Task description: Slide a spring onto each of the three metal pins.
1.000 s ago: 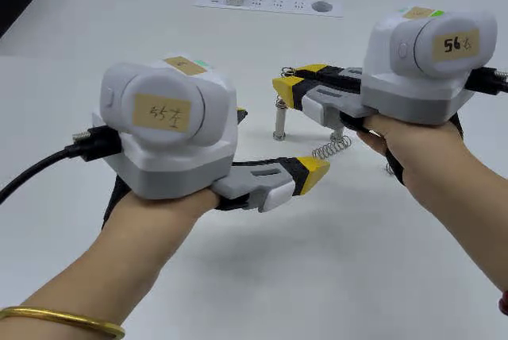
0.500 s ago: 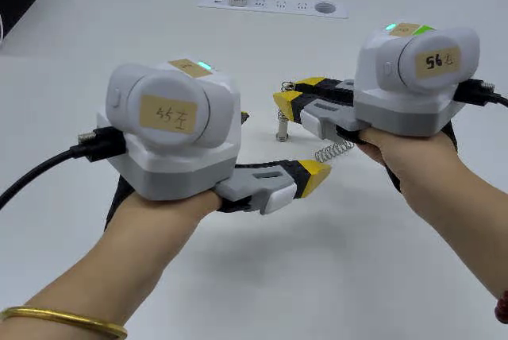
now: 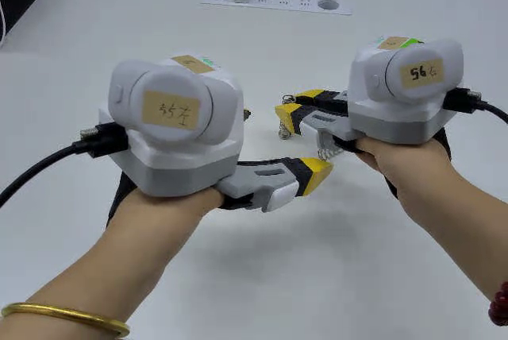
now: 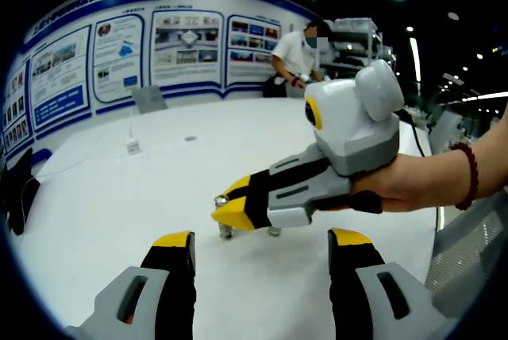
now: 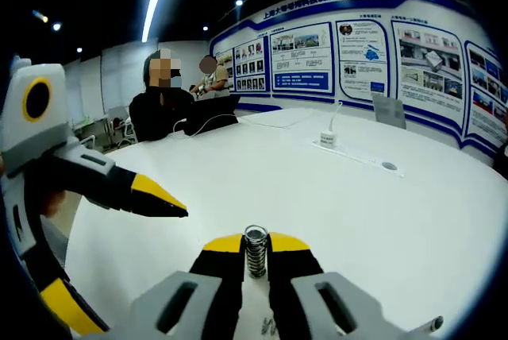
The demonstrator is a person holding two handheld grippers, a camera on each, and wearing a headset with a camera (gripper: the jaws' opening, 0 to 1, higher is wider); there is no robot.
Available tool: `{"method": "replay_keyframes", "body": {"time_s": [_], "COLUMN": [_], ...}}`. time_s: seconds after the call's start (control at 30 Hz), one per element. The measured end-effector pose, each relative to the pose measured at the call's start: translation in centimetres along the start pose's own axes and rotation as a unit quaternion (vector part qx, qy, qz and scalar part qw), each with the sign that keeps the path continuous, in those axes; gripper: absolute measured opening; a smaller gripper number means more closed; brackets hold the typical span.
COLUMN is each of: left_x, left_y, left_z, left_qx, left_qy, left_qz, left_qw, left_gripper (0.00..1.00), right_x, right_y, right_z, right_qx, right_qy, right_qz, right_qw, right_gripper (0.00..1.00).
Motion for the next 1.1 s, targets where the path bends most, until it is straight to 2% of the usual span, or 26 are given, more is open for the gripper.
{"method": "replay_keyframes", "body": {"time_s": [0.2, 0.4, 0.5, 0.6, 0.7, 0.87, 1.1], "left_x": [0.0, 0.0, 0.0, -0.2, -0.3, -0.2, 0.0], "left_y": [0.0, 0.0, 0.1, 0.3, 0.5, 1.0, 0.9], "left_z": [0.1, 0.1, 0.1, 0.3, 0.6, 0.7, 0.4], "left_qx": [0.000, 0.001, 0.001, 0.001, 0.000, 0.013, 0.014], "left_qy": [0.001, 0.001, 0.000, 0.008, 0.019, 0.016, 0.011], "left_qz": [0.000, 0.002, 0.000, -0.009, -0.021, -0.024, -0.028], "left_qw": [1.0000, 1.0000, 1.0000, 0.9999, 0.9996, 0.9995, 0.9994], "left_gripper": [0.69, 0.69, 0.66, 0.64, 0.65, 0.64, 0.63], "right_x": [-0.1, -0.3, -0.5, -0.4, -0.5, -0.2, 0.6], "right_y": [-0.7, -0.7, -0.7, -0.1, 0.6, 1.8, 2.9], "right_z": [-0.1, 0.0, 0.2, 0.6, 1.2, 2.1, 3.9], "right_qx": [-0.011, -0.009, -0.012, -0.004, 0.003, 0.019, 0.029], "right_qy": [-0.002, -0.002, 0.001, 0.000, 0.003, -0.005, -0.016], "right_qz": [0.004, 0.006, -0.002, 0.000, -0.022, -0.029, -0.046], "right_qw": [0.9999, 0.9999, 0.9999, 1.0000, 0.9998, 0.9994, 0.9984], "right_gripper": [0.12, 0.12, 0.17, 0.18, 0.21, 0.22, 0.25]}}
Point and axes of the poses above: the centre of the closed fingertips' face, and the gripper's own axes: z roughly backward along the fingers, x roughly to its right, y roughly out of its top, the point moved 5 cm from there along z, roughly backward along the fingers, and after that the axes turned 15 degrees about -y, right-handed, at the moved point
